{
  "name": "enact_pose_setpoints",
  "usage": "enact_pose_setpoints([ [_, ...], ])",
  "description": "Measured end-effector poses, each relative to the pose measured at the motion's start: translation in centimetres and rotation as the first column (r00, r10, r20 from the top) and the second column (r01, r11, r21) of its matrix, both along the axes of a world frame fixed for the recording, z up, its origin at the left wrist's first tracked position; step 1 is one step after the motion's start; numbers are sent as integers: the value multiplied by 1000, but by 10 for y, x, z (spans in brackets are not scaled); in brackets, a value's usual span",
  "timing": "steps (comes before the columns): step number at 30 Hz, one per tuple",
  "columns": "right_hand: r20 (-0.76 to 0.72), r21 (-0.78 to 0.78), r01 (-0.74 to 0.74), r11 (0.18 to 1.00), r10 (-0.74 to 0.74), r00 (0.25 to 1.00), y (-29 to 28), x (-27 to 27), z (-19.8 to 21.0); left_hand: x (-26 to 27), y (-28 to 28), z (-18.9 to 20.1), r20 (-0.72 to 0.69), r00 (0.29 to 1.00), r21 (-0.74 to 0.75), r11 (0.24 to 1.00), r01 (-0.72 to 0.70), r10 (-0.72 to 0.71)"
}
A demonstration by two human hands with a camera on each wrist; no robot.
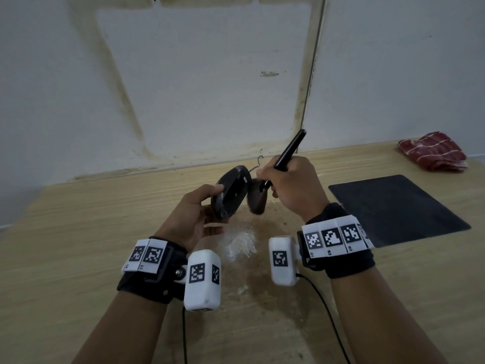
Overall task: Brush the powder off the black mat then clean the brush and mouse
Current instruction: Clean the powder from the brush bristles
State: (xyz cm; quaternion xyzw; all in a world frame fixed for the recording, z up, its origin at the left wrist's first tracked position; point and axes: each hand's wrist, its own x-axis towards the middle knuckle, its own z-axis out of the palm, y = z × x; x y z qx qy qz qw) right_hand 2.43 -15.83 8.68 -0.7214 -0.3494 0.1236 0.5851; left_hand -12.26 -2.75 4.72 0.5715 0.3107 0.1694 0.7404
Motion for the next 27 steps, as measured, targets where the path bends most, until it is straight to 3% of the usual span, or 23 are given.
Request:
enact_pose_setpoints([
  [5,45,192,45,980,-54,998,1,0,4,2,1,-1,6,997,209,975,-70,71],
  [9,58,93,19,995,-24,998,1,0,1,2,3,-3,9,995,295,951,-96,98],
  [12,-23,138,83,987,-81,996,-1,3,1,3,3,-3,3,994,320,942,-105,110],
  [16,20,204,110,973,-116,993,-1,4,3,4,4,-2,-2,994,314,944,-104,111],
  [22,62,70,-26,997,21,998,2,-3,0,3,3,-3,-47,994,239,968,-81,95],
  [27,34,224,-118,967,113,993,4,-6,3,3,6,-3,-80,996,145,989,-24,36],
])
